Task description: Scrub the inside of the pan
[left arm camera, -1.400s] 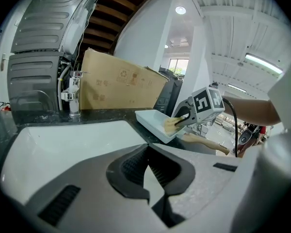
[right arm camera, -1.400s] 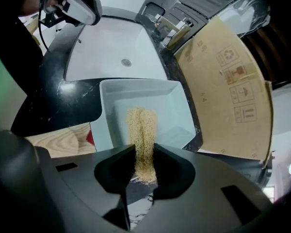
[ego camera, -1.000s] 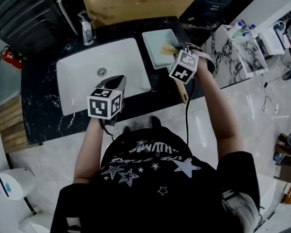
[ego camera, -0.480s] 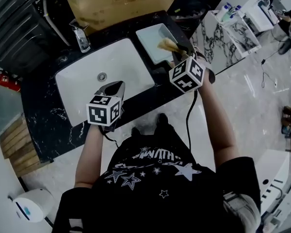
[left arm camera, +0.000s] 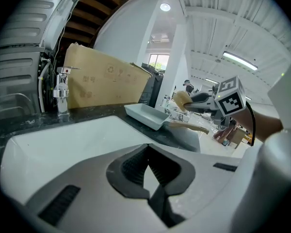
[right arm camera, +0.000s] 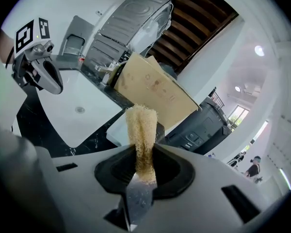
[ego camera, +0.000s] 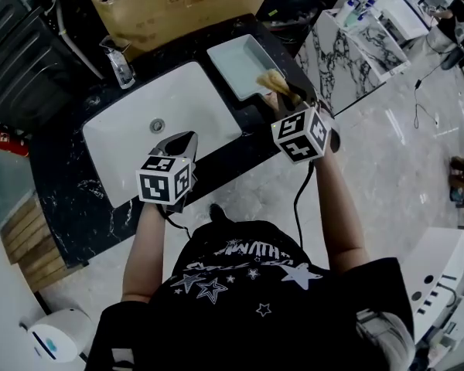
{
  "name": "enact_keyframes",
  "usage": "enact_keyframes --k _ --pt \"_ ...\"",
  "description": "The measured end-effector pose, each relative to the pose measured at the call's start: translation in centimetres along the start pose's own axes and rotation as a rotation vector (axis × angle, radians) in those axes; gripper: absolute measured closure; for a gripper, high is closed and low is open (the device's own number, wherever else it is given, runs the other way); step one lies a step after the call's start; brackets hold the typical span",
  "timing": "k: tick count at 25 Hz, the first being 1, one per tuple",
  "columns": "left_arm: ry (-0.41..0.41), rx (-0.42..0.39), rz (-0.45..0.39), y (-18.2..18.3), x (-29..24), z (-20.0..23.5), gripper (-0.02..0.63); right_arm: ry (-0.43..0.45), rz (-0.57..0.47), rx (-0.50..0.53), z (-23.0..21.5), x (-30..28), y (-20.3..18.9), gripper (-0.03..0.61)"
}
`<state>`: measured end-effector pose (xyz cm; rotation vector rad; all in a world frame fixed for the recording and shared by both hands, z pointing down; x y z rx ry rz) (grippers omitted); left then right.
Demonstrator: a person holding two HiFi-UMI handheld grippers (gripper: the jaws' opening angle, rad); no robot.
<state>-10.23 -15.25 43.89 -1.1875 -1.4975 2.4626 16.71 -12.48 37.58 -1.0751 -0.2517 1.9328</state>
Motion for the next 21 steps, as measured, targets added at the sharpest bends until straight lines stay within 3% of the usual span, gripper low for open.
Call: enact_keyframes --k 7,21 --pt "0.025 0.004 -0.023 0.2 0.2 -1.7 0.606 0.004 0.005 -0.036 0.3 2.2 -3.0 0.499" --pt "0.050 -0.018 -0.068 -1.2 3.0 -9.4 0.606 0.040 -0.022 -0.070 1.2 8.2 -8.4 0.499"
Point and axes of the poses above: the fingertips, and each gripper's own axes: x backward along the fingers, z to its left, y out of its top, the point moved 9 cm from there along x, backward along the fingers, and after that the axes turned 5 degrees about z, right-handed, at the moved point
